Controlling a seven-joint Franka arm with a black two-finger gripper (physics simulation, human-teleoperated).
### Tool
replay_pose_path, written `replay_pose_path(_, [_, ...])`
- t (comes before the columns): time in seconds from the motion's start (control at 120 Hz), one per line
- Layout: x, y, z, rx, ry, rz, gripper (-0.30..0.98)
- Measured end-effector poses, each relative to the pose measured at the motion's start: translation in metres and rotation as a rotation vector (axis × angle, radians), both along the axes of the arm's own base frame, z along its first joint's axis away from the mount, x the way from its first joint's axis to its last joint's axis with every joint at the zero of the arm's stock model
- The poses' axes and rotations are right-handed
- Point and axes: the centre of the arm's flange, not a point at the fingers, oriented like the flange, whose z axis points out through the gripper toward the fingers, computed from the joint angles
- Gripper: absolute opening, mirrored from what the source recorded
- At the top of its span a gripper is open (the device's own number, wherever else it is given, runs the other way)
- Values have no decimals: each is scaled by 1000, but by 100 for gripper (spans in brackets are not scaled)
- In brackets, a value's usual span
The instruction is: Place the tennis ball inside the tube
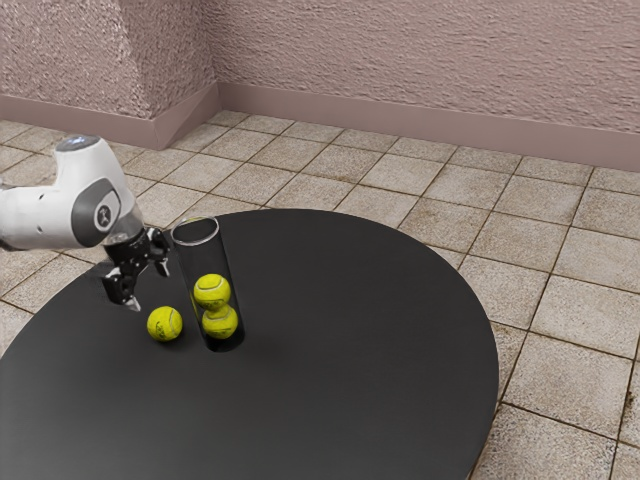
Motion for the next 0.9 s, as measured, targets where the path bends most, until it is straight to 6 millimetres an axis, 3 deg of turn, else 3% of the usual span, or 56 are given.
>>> replay_pose_path(0.533, [2,-2,-52,-38,55,108,69])
replay_pose_path(0.9, [9,-6,-75,-32,51,127,69])
